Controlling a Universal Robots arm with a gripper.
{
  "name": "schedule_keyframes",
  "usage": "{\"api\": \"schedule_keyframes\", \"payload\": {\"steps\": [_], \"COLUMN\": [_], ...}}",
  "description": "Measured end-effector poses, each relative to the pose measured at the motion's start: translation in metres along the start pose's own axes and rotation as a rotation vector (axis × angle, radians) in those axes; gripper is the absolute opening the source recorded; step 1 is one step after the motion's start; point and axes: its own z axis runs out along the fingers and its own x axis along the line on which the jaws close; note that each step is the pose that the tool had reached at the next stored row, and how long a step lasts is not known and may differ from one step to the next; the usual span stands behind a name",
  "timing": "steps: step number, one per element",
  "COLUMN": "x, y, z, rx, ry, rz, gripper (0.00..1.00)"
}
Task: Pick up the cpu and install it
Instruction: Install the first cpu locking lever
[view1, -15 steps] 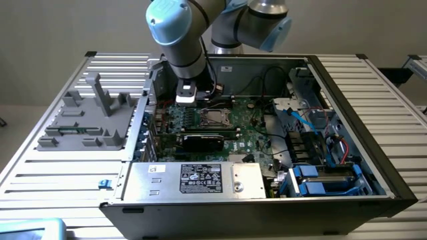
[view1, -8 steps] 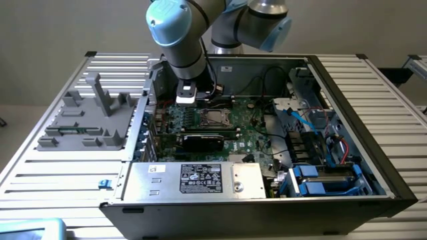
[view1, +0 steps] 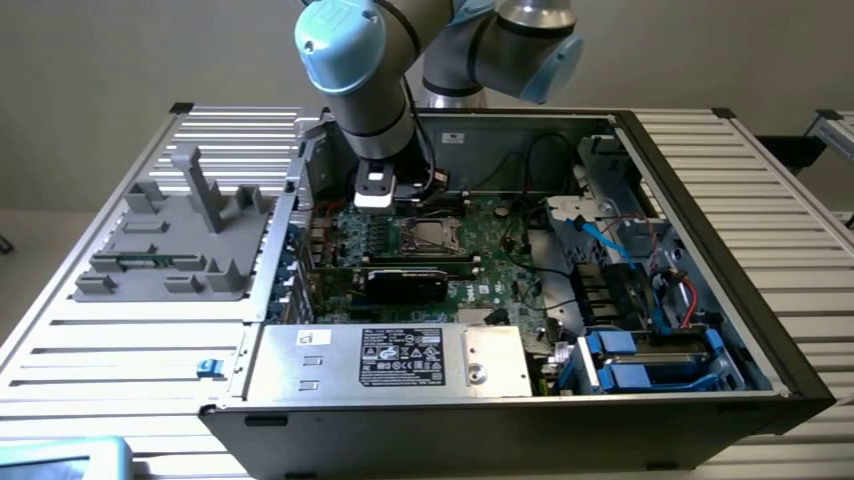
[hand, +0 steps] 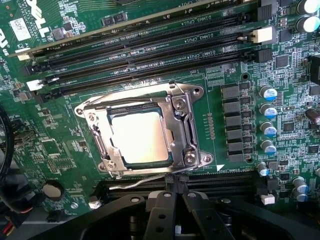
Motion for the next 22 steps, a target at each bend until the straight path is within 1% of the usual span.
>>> {"api": "schedule_keyframes", "payload": {"steps": [15,22], "x": [0.0025,0.0056], "y": [0.0007,0.0002], "z": [0.0021,0.0029], "rx": [-0.0046,-0.0063], "ry": [0.0039,0.0049], "rz": [-0.002,-0.003], "gripper": [0.11,0.11]}}
